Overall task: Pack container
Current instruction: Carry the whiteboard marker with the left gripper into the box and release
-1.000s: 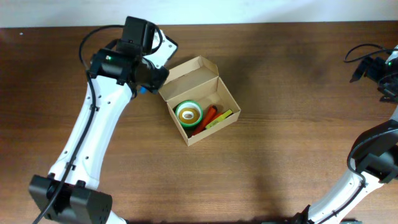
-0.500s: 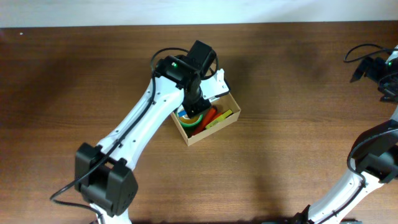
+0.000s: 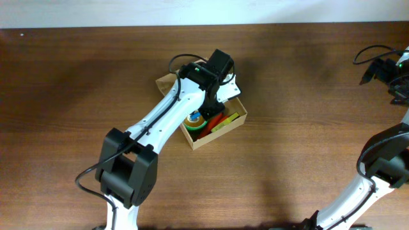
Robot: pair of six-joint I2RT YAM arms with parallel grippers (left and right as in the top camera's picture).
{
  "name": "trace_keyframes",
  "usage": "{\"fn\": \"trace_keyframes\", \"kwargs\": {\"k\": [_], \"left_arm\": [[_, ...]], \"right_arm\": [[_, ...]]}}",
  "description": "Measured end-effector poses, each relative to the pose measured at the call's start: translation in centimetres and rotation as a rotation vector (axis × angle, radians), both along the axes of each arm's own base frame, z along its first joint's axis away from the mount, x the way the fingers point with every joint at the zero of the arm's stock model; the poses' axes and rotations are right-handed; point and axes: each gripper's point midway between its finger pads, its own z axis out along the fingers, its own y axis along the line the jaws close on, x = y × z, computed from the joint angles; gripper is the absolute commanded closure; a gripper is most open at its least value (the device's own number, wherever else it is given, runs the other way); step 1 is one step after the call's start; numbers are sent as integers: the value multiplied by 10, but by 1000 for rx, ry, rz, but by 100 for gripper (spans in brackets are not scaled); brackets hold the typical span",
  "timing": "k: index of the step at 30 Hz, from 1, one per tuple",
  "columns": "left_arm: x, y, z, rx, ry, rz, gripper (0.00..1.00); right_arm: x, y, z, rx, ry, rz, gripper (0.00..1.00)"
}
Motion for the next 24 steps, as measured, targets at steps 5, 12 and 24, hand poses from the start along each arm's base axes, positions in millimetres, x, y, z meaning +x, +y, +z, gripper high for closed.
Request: {"fn": "trace_keyframes", "kwargs": {"k": [5,12,24], "left_arm": [[-10,-11,-14,11,-6,6,98],[-34,-20,-37,28,32,27,98],[-32,-15,-44,50,10,91,50]], "right_arm": [[0,0,0,0,0,0,1],[0,0,0,0,0,0,1],[0,0,0,0,0,0,1]]}}
